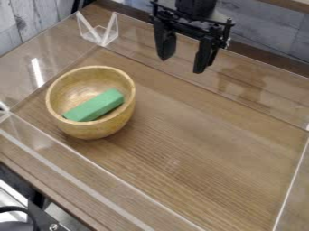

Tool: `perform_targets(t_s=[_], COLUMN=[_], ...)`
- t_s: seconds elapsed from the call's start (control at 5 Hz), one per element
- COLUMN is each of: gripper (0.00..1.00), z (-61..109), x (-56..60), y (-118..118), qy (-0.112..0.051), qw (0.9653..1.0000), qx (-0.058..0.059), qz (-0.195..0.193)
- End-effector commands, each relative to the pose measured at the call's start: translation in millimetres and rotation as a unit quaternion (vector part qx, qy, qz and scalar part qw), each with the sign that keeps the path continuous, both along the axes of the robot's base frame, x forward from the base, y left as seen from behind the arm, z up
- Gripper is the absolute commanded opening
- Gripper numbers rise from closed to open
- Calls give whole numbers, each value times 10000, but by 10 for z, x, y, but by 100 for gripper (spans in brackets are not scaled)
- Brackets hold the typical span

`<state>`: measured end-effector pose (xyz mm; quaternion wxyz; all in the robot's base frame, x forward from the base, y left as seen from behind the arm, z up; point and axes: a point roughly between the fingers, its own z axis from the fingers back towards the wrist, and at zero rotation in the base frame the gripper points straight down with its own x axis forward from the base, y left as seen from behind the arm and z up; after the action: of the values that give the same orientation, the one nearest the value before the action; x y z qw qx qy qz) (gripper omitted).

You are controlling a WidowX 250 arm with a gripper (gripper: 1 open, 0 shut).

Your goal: Move green object from inside the wooden bowl to the table next to it

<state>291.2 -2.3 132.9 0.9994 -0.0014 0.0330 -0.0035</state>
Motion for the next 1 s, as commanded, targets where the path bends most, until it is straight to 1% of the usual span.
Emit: perform_targets(t_s=[0.0, 0.2, 0.4, 0.6, 0.8], gripper=[100, 100, 100, 100, 100], z=[-106, -145, -75, -36, -16], x=[-30, -159, -360, -520, -621], y=[34, 233, 439, 668, 1085], qy=[103, 77, -95, -270, -357], qw=[9999, 9999, 9995, 9984, 9985], qx=[-9, -44, -45, -32, 6], qz=[33, -66, -314, -495, -426])
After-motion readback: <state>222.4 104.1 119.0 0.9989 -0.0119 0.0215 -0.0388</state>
